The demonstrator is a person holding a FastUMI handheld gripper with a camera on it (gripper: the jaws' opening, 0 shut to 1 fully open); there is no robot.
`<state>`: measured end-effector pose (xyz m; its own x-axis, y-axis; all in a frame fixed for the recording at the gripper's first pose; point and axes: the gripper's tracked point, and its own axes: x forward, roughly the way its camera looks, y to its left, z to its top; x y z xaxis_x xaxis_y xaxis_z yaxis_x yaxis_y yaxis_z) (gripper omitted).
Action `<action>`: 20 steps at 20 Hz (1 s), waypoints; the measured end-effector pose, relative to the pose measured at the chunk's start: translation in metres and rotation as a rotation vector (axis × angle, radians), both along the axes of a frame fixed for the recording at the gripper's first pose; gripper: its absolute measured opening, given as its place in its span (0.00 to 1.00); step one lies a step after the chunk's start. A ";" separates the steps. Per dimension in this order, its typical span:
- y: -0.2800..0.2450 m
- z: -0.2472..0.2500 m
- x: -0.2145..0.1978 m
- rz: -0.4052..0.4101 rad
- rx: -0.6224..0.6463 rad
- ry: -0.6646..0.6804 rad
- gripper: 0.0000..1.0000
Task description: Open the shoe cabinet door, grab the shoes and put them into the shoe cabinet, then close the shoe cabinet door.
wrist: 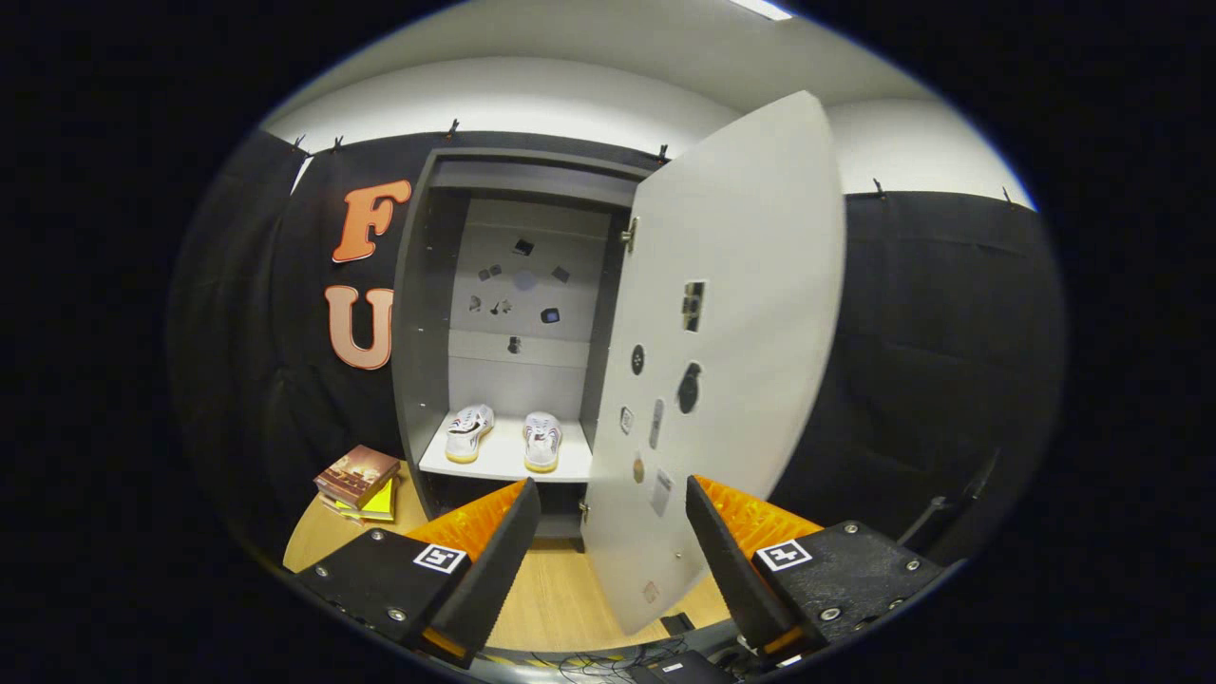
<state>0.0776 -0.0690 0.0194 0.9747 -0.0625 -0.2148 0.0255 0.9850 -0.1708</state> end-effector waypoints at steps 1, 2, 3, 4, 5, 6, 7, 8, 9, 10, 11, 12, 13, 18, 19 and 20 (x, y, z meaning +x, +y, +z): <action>-0.015 0.003 -0.011 -0.021 -0.003 -0.007 0.95; -0.028 0.006 -0.021 -0.041 -0.002 -0.011 0.95; -0.043 0.007 -0.028 -0.066 -0.002 -0.016 0.95; -0.054 0.005 -0.036 -0.099 -0.006 -0.018 0.95; -0.064 0.005 -0.043 -0.130 -0.009 -0.021 0.95; -0.071 0.006 -0.047 -0.156 -0.005 -0.022 0.95; -0.079 0.005 -0.046 -0.170 0.007 -0.021 0.95; -0.085 0.005 -0.044 -0.183 0.018 -0.023 0.95; -0.093 0.005 -0.039 -0.192 0.026 -0.025 0.95; -0.100 0.005 -0.032 -0.199 0.030 -0.032 0.95; -0.105 0.006 -0.022 -0.201 0.036 -0.037 0.95; -0.109 0.006 -0.013 -0.197 0.045 -0.041 0.95; -0.112 0.006 -0.004 -0.194 0.055 -0.044 0.95; -0.104 0.010 0.030 -0.145 0.112 -0.054 0.96; -0.106 0.011 0.028 -0.147 0.094 -0.063 0.96; -0.107 0.013 0.028 -0.145 0.072 -0.078 0.91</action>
<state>0.1060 -0.1755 0.0326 0.9703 -0.1909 -0.1483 0.1787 0.9796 -0.0916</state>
